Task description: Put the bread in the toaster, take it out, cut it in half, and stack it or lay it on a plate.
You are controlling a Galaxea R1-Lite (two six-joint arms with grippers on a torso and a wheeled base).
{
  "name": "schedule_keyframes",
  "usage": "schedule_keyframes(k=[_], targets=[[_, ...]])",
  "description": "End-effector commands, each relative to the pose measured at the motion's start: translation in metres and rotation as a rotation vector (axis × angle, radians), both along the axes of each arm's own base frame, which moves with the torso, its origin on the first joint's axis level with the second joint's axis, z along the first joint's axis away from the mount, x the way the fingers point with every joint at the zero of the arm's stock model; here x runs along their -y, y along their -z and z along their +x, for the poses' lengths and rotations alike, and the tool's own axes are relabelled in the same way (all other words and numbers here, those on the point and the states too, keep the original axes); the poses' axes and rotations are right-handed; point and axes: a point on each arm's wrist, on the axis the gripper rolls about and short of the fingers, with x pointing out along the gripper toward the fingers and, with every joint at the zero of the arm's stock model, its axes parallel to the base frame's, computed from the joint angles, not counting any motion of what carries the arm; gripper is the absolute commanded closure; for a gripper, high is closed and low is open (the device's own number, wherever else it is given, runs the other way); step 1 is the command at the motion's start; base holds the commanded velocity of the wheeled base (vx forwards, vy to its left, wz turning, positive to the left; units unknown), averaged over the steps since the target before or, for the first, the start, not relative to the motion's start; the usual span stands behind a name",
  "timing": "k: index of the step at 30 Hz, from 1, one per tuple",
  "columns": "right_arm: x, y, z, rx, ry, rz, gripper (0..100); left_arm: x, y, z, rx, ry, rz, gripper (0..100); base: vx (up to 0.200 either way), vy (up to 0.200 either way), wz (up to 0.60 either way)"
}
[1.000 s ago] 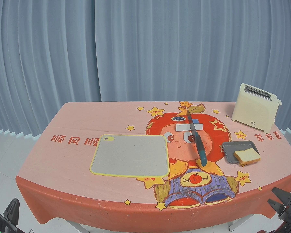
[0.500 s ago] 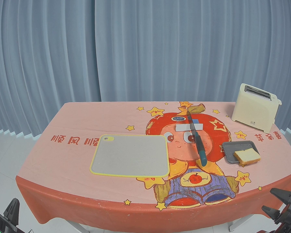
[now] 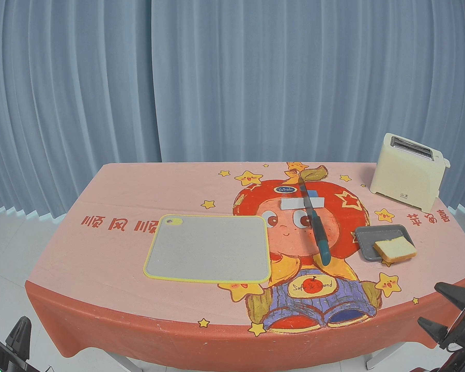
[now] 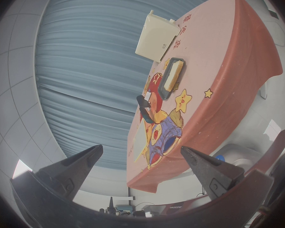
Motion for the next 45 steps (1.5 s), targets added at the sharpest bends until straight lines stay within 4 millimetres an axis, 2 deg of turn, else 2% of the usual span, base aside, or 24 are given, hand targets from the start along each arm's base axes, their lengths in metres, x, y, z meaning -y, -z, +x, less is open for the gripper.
schedule_keyframes(k=[1, 12, 29, 30, 32, 36, 41, 45], targets=[[-0.003, 0.004, 0.009, -0.066, 0.003, -0.01, 0, 0.0, 0.005, 0.001, -0.018, 0.0, 0.0, 100, 0.0, 0.0, 0.0], [-0.01, 0.002, 0.034, -0.116, 0.005, -0.021, 0, 0.0, 0.005, 0.001, -0.018, 0.0, 0.0, 100, 0.0, 0.0, 0.0], [-0.008, -0.005, 0.041, -0.063, 0.032, 0.002, 0, 0.0, 0.005, 0.001, -0.018, 0.0, 0.0, 100, 0.0, 0.0, 0.0], [-0.007, -0.004, 0.051, -0.073, 0.04, 0.003, 0, 0.0, 0.005, 0.001, -0.018, 0.0, 0.0, 100, 0.0, 0.0, 0.0], [-0.007, -0.005, 0.054, -0.071, 0.037, 0.008, 0, 0.0, 0.005, 0.001, -0.019, 0.0, 0.0, 100, 0.0, 0.0, 0.0], [-0.002, -0.003, 0.075, -0.085, 0.066, 0.013, 0, 0.0, 0.005, 0.001, -0.018, 0.0, 0.0, 100, 0.0, 0.0, 0.0], [0.014, 0.006, 0.101, -0.121, 0.089, 0.022, 0, 0.0, 0.005, 0.001, -0.019, 0.0, 0.0, 100, 0.0, 0.0, 0.0], [0.029, 0.013, 0.111, -0.127, 0.077, 0.026, 0, 0.0, 0.005, 0.001, -0.019, 0.0, 0.0, 100, 0.0, 0.0, 0.0]])
